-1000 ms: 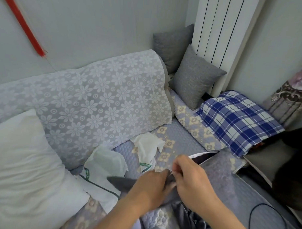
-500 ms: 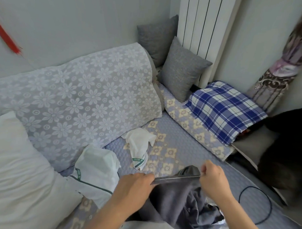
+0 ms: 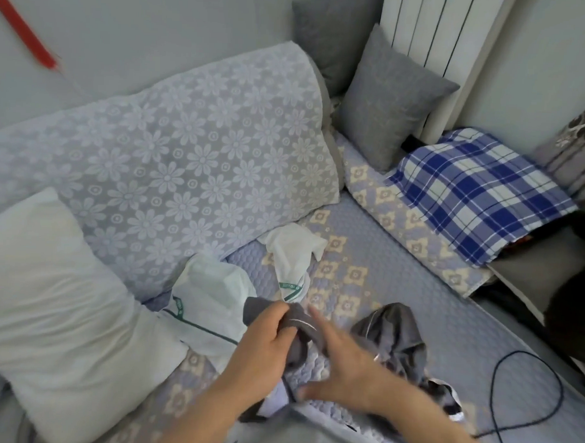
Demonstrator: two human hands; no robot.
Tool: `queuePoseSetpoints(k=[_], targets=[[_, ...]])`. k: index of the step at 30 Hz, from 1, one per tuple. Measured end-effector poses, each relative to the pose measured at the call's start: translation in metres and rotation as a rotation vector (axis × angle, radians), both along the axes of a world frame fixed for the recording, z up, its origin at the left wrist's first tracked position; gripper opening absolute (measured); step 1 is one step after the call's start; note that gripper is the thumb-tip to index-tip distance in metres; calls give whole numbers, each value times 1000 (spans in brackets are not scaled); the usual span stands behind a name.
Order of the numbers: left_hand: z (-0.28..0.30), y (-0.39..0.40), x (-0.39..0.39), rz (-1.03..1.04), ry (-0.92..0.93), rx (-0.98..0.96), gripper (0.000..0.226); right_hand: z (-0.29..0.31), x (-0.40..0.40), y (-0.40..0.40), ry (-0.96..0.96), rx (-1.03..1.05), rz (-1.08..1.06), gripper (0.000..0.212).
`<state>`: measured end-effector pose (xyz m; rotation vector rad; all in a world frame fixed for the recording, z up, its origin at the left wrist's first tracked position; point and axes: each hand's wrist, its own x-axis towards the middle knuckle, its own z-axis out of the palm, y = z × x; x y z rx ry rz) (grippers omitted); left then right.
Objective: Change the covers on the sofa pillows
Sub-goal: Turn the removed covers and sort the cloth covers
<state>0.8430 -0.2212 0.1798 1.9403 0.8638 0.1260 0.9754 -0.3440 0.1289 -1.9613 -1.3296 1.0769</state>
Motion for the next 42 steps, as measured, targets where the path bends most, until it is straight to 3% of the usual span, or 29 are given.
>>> queuePoseSetpoints(k=[2,4,6,7,8,12,16,19,21,25,27,29,32,34,37,40,42], targets=[[-3,-2,3,282,-163,-451,19,-14,-35,21,139,75,-141,122],[-12,12,-1,504,-366,-903,16,-37,-48,38,122,30,-326,117],[-18,28,-7,538,-474,-1161,21,-53,-44,44,-42,-65,-386,94],[-18,30,-8,492,-468,-1157,21,-54,-34,43,-124,-112,-399,76],[-33,42,-11,441,-381,-1117,22,-68,-29,48,-142,-173,-450,62],[-99,85,-9,145,136,-538,25,-100,-4,44,-50,-306,-727,40],[-243,158,31,-22,484,-154,15,-155,9,40,35,-417,-860,32],[-362,195,91,-336,575,75,37,-198,14,30,22,-438,-1038,34],[-428,208,126,-362,532,212,45,-223,18,24,1,-439,-1191,32],[-490,224,160,-272,472,373,22,-253,26,27,-85,-401,-1327,28],[-484,229,155,-122,345,176,14,-256,23,33,-84,-416,-1324,27],[-446,237,136,227,225,-214,13,-247,14,46,-28,-422,-1340,28],[-349,257,91,723,-101,-841,14,-204,7,70,41,-383,-1345,16],[-290,270,56,855,-195,-1035,15,-174,5,80,89,-338,-1371,13],[-218,277,22,853,-230,-1050,24,-134,7,89,84,-328,-1296,11],[-147,271,-4,803,-101,-734,35,-101,10,91,207,-333,-1170,6],[-102,257,-14,677,-81,-610,43,-85,14,85,381,-334,-1016,20]])
